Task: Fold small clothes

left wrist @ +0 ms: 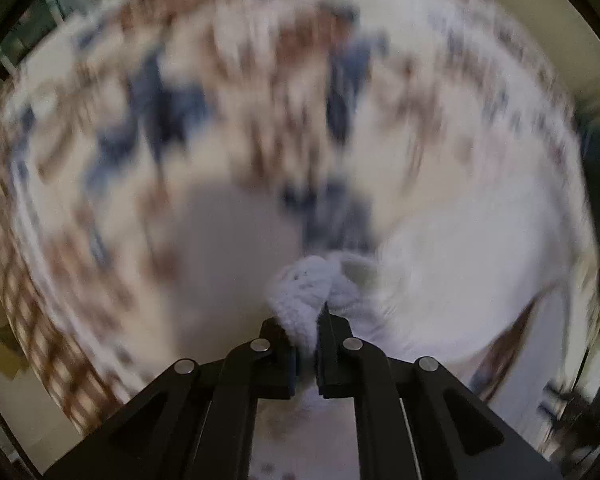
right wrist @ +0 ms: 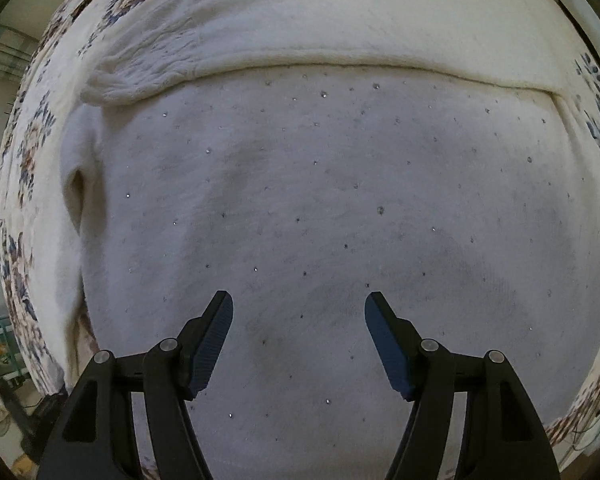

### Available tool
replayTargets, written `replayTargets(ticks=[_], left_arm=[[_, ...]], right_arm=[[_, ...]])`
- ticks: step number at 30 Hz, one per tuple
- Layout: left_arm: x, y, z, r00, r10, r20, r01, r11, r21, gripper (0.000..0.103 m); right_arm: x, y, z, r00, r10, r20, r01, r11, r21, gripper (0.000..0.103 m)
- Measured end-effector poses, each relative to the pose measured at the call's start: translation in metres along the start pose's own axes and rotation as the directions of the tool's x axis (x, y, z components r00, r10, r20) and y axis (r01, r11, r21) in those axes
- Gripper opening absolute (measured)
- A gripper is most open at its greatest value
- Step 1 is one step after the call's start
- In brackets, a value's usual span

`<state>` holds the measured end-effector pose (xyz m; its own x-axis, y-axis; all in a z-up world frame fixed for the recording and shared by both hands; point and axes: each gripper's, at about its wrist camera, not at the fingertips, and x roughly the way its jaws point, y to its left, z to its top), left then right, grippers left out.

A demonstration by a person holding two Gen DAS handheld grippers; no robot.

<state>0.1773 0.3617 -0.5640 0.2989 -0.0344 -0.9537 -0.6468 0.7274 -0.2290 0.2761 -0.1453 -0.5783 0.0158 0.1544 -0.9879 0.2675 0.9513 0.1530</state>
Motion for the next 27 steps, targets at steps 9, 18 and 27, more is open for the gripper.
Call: replayTargets(ticks=[9,18,27], left_arm=[[-0.037,0.050,0.135,0.964,-0.106,0.244,0.125,0.990,-0.066,0.005],[0.006,0.104,0.142,0.973,-0.150,0.173,0.201,0.924,-0.327,0.040],[0.027,0.130,0.081,0.946,-0.279,0.164,0.323,0.774,-0.544,0.059]], right_arm=[[0.012,0.047,0.019,0.999,0.039,0.018,-0.039,0.998,-0.040,0.070],[0.026,0.100,0.045,0.997,0.063,0.038,-0.063,0.998,-0.011,0.071],[0.021,0.110,0.059,0.975,-0.172,0.141,0.171,0.985,0.020,0.071]])
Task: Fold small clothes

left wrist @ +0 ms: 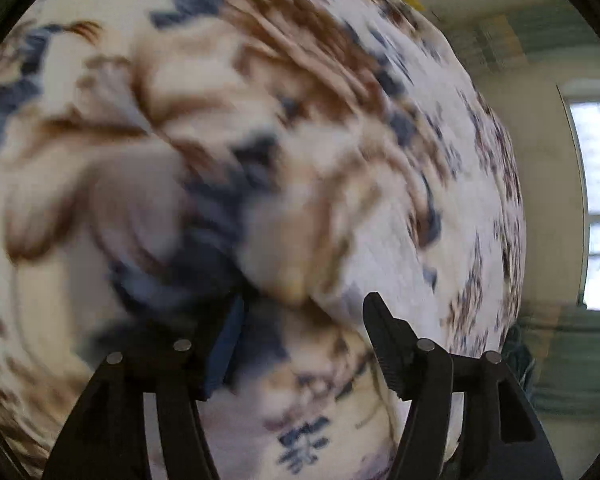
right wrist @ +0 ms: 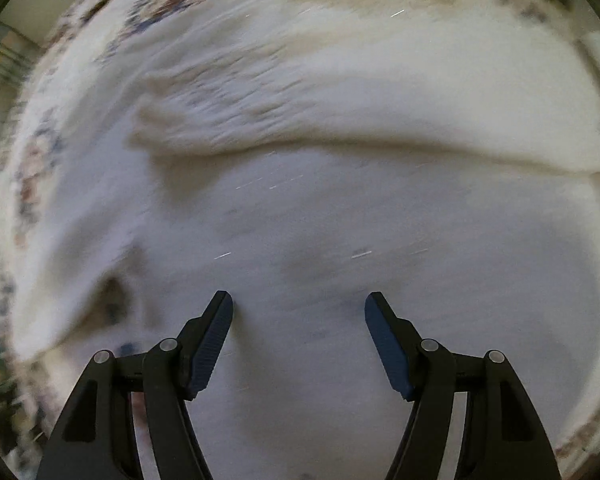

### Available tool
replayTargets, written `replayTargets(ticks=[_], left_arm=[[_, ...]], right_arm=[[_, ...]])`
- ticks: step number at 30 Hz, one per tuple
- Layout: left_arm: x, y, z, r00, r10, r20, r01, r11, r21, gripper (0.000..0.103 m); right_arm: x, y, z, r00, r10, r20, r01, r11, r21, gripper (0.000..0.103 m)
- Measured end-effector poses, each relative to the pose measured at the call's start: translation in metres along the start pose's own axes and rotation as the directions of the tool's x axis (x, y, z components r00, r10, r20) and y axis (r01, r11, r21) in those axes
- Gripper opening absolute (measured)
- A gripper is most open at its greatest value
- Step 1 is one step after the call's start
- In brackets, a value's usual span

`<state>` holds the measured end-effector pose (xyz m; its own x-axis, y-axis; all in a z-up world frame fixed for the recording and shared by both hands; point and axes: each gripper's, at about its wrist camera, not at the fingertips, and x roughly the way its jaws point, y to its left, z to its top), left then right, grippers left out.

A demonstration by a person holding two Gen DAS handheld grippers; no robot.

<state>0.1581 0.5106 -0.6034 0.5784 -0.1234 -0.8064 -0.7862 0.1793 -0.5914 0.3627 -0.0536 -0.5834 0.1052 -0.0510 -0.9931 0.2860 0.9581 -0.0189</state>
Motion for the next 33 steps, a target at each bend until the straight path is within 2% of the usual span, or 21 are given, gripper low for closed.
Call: replayTargets(ticks=[1,2,3,6,8,10,11,14,17,20,22,25,26,29,31,33], left_arm=[[0.005,-0.006,-0.003,1.000,-0.011,-0.012,0.011,1.000,0.006,0.059],[0.013,-0.013,-0.006,0.999,-0.019,-0.026,0.020,1.000,0.006,0.059],[0.022,-0.021,-0.009,0.999,-0.022,-0.035,0.022,1.000,0.004,0.059],[0.042,-0.042,-0.007,1.000,0.021,-0.022,-0.021,0.999,0.028,0.059],[0.046,-0.053,-0.001,0.999,0.026,0.032,-0.028,0.998,0.049,0.057],[0.043,-0.060,0.004,0.995,0.015,0.095,-0.021,0.998,0.065,0.015],[0.040,-0.066,0.008,0.993,0.038,0.113,-0.047,0.996,0.082,0.007],[0.022,-0.087,0.016,0.982,0.018,0.186,-0.051,0.983,0.176,0.006],[0.011,-0.113,0.019,0.978,0.023,0.207,-0.077,0.963,0.257,0.006],[0.002,-0.149,0.010,0.973,0.010,0.232,-0.089,0.939,0.334,0.006],[-0.008,-0.178,-0.008,0.967,-0.020,0.256,-0.086,0.913,0.399,0.006],[-0.020,-0.226,-0.049,0.963,-0.060,0.262,-0.081,0.864,0.497,0.006],[-0.020,-0.243,-0.066,0.965,-0.066,0.253,-0.083,0.840,0.536,0.006],[-0.009,-0.299,-0.135,0.978,-0.058,0.201,-0.095,0.733,0.673,0.006],[0.008,-0.337,-0.198,0.989,-0.050,0.142,-0.079,0.633,0.770,0.006],[0.028,-0.367,-0.254,0.996,-0.048,0.076,-0.037,0.552,0.833,0.006]], right_arm=[[-0.001,-0.002,0.001,0.998,-0.056,0.016,0.056,0.998,0.000,0.073],[-0.002,-0.006,0.003,0.992,-0.117,0.038,0.116,0.993,0.008,0.083],[-0.002,-0.010,0.005,0.989,-0.138,0.052,0.138,0.990,0.017,0.086],[-0.003,-0.023,0.008,0.985,-0.164,0.058,0.161,0.986,0.048,0.086],[-0.002,-0.024,0.013,0.986,-0.160,0.054,0.157,0.986,0.062,0.086],[-0.005,-0.037,0.015,0.986,-0.157,0.053,0.153,0.986,0.069,0.086],[-0.007,-0.044,0.015,0.987,-0.151,0.053,0.147,0.986,0.075,0.086],[-0.016,-0.076,0.016,0.989,-0.136,0.060,0.129,0.986,0.110,0.086],[-0.018,-0.097,0.021,0.990,-0.121,0.068,0.112,0.985,0.129,0.086],[-0.015,-0.117,0.024,0.992,-0.116,0.058,0.107,0.984,0.144,0.086],[-0.011,-0.127,0.028,0.993,-0.111,0.049,0.102,0.982,0.157,0.086],[-0.002,-0.145,0.042,0.994,-0.113,0.012,0.109,0.981,0.157,0.086],[0.001,-0.150,0.048,0.993,-0.119,-0.003,0.118,0.982,0.150,0.086],[0.006,-0.172,0.069,0.996,-0.089,-0.025,0.092,0.986,0.139,0.086],[0.007,-0.186,0.079,0.998,-0.058,-0.030,0.062,0.989,0.131,0.086],[0.005,-0.207,0.089,0.999,-0.003,-0.032,0.007,0.991,0.135,0.086]])
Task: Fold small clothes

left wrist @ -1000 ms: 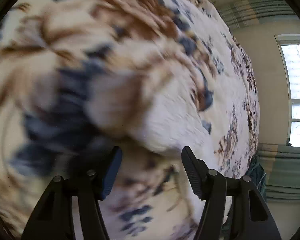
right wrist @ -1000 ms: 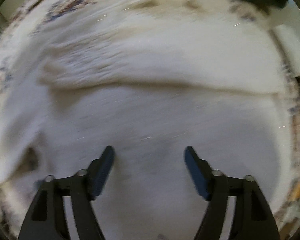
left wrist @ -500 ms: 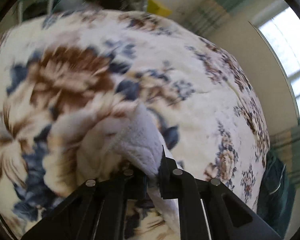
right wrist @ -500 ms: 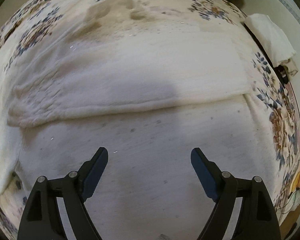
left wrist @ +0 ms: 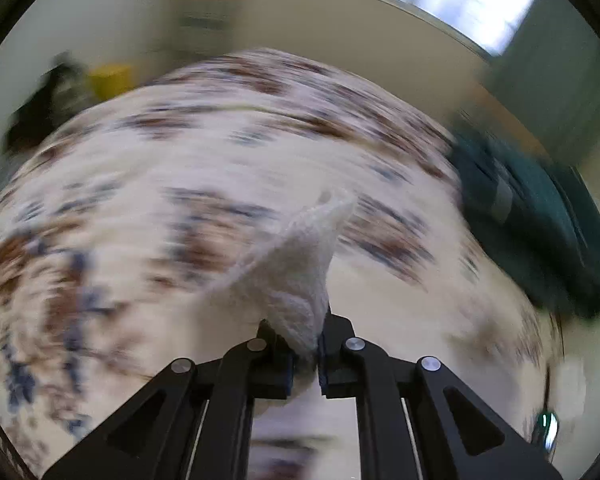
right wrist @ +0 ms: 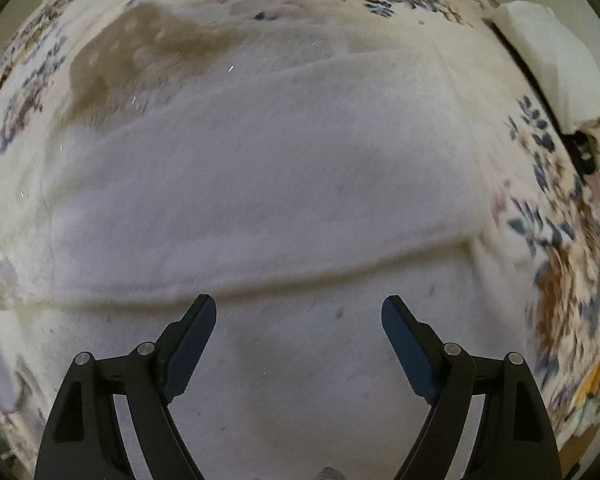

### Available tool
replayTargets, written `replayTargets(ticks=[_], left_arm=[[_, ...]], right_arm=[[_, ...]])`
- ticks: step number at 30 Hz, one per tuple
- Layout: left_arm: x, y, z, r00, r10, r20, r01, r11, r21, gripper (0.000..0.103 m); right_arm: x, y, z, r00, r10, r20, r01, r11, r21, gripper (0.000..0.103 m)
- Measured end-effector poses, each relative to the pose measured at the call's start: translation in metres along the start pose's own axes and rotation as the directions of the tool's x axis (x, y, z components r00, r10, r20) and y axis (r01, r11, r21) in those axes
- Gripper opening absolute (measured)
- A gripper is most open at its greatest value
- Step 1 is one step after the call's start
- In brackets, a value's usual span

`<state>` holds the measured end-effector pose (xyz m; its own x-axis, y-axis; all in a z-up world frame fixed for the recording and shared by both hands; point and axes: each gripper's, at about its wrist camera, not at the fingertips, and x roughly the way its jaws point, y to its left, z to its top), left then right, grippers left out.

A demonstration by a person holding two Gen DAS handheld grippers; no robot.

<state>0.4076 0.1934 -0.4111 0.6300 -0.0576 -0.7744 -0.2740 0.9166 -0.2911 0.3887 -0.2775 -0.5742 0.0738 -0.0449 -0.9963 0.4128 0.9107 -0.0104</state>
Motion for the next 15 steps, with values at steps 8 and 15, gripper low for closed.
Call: replayTargets(ticks=[8,15], left_arm=[[0.081,-0.257,-0.084,0.960,-0.181,-0.211,0.233,0.938,0.257,0.007],[0.106,-0.371,-0.146,0.946,-0.125,-0.300,0.238,0.895,0.376,0.016]], right_arm=[[-0.009,-0.097,0.040,0.997,0.083,0.005,-0.083,0.996,0.037,0.086],[-0.011,-0.182,0.070,0.984,0.175,-0.016,-0.173,0.980,0.103,0.087]])
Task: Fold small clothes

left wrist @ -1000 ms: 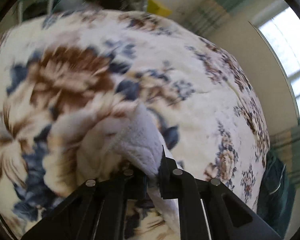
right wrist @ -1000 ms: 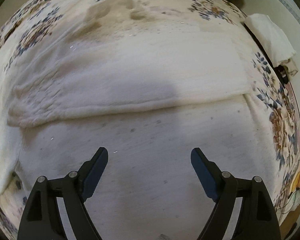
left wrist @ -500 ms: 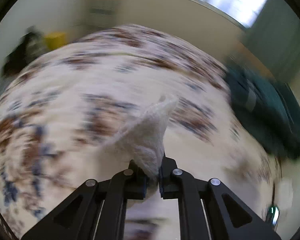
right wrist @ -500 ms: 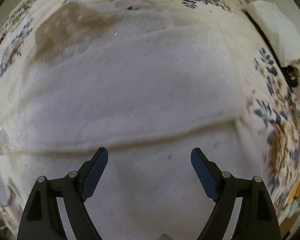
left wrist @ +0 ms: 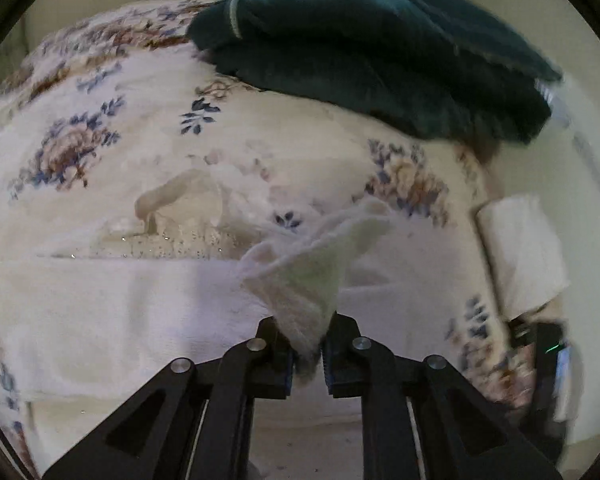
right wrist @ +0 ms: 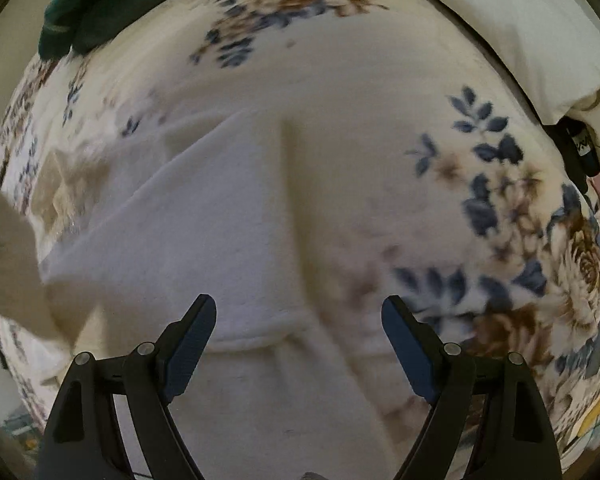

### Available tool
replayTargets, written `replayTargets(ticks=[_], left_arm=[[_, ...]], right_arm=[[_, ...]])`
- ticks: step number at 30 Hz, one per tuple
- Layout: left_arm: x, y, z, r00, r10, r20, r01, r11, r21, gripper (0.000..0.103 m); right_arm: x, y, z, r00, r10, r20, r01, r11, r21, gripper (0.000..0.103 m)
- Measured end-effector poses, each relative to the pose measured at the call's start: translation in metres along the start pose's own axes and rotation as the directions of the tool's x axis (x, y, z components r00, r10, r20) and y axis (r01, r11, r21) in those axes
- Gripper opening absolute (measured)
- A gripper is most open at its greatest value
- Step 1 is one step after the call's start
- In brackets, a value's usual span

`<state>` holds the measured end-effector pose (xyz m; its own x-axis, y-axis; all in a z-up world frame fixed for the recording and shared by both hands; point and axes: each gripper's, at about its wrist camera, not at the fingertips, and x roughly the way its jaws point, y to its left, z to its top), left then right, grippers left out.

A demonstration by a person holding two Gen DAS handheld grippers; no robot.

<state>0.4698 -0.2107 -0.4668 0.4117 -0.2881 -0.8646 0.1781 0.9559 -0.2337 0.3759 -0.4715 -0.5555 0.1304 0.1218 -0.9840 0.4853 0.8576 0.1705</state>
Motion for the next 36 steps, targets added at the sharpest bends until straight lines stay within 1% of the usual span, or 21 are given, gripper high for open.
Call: replayTargets(ticks=[1,2,3,4,5,7,8,10,12,15,16,17,19,20,21,24,26,27,30,32,36], left_arm=[[-0.004,0.000,-0.004,1.000,0.013,0.014,-0.013,1.000,0.012,0.022],[-0.006,0.001,-0.009,0.999,0.024,0.027,-0.024,1.000,0.017,0.046],[-0.011,0.010,-0.016,0.999,0.044,0.025,-0.044,0.999,0.011,0.081],[-0.012,0.016,-0.023,0.997,0.068,0.021,-0.068,0.998,0.004,0.094],[-0.018,0.031,-0.034,0.992,0.121,0.021,-0.120,0.993,-0.005,0.099],[-0.021,0.059,-0.057,0.979,0.203,0.004,-0.203,0.979,-0.025,0.099],[-0.024,0.081,-0.074,0.962,0.273,-0.021,-0.273,0.961,-0.047,0.099],[-0.026,0.117,-0.100,0.926,0.373,-0.063,-0.377,0.923,-0.081,0.099],[-0.023,0.159,-0.134,0.870,0.469,-0.151,-0.487,0.865,-0.120,0.099],[-0.022,0.203,-0.164,0.819,0.526,-0.229,-0.567,0.804,-0.180,0.099],[-0.025,0.215,-0.172,0.812,0.531,-0.244,-0.578,0.789,-0.206,0.099],[-0.027,0.225,-0.177,0.806,0.535,-0.253,-0.587,0.776,-0.230,0.099],[-0.034,0.242,-0.177,0.792,0.553,-0.257,-0.609,0.746,-0.270,0.099],[-0.038,0.248,-0.176,0.793,0.555,-0.251,-0.609,0.738,-0.290,0.099],[-0.044,0.255,-0.172,0.795,0.558,-0.239,-0.607,0.728,-0.318,0.099],[-0.060,0.271,-0.157,0.803,0.563,-0.195,-0.591,0.713,-0.378,0.099],[-0.068,0.283,-0.144,0.811,0.560,-0.166,-0.573,0.705,-0.419,0.099],[-0.069,0.292,-0.136,0.820,0.552,-0.150,-0.556,0.707,-0.437,0.099],[-0.061,0.310,-0.109,0.842,0.527,-0.116,-0.517,0.725,-0.456,0.099],[-0.047,0.316,-0.090,0.854,0.511,-0.096,-0.498,0.750,-0.435,0.099],[-0.005,0.323,-0.055,0.867,0.488,-0.104,-0.491,0.798,-0.351,0.099]], right_arm=[[-0.002,-0.004,0.003,1.000,0.015,-0.005,-0.015,1.000,-0.007,0.087],[-0.007,-0.008,0.004,0.999,0.030,-0.010,-0.031,0.999,-0.018,0.087],[-0.007,-0.013,0.006,0.999,0.045,-0.015,-0.045,0.999,-0.020,0.087],[-0.010,-0.013,0.007,0.997,0.069,-0.020,-0.070,0.997,-0.015,0.087],[-0.014,-0.014,0.010,0.994,0.105,-0.028,-0.105,0.994,0.000,0.087],[-0.017,-0.013,0.014,0.987,0.158,-0.034,-0.157,0.987,0.025,0.087],[-0.019,-0.012,0.018,0.979,0.199,-0.038,-0.197,0.980,0.040,0.087],[-0.018,-0.004,0.024,0.964,0.264,-0.046,-0.261,0.964,0.059,0.086],[-0.007,0.012,0.035,0.947,0.315,-0.065,-0.311,0.948,0.064,0.086],[0.016,0.043,0.052,0.949,0.304,-0.083,-0.303,0.953,0.026,0.086],[0.024,0.052,0.057,0.950,0.297,-0.092,-0.298,0.955,0.009,0.086],[0.038,0.066,0.063,0.950,0.294,-0.104,-0.297,0.955,-0.016,0.081],[0.054,0.083,0.068,0.949,0.291,-0.120,-0.299,0.953,-0.057,0.057],[0.062,0.096,0.070,0.950,0.283,-0.131,-0.296,0.950,-0.096,0.027],[0.062,0.102,0.068,0.954,0.277,-0.114,-0.290,0.950,-0.117,0.007],[0.037,0.107,0.057,0.955,0.297,-0.012,-0.295,0.945,-0.142,0.006],[0.012,0.092,0.050,0.958,0.283,0.042,-0.277,0.954,-0.118,0.006],[0.005,0.085,0.048,0.961,0.271,0.052,-0.265,0.959,-0.105,0.006],[0.004,0.062,0.044,0.982,0.186,0.027,-0.183,0.980,-0.077,0.006],[0.016,0.054,0.042,0.993,0.116,-0.006,-0.116,0.990,-0.078,0.006],[0.044,0.052,0.043,0.990,0.104,-0.094,-0.108,0.993,-0.041,0.008]])
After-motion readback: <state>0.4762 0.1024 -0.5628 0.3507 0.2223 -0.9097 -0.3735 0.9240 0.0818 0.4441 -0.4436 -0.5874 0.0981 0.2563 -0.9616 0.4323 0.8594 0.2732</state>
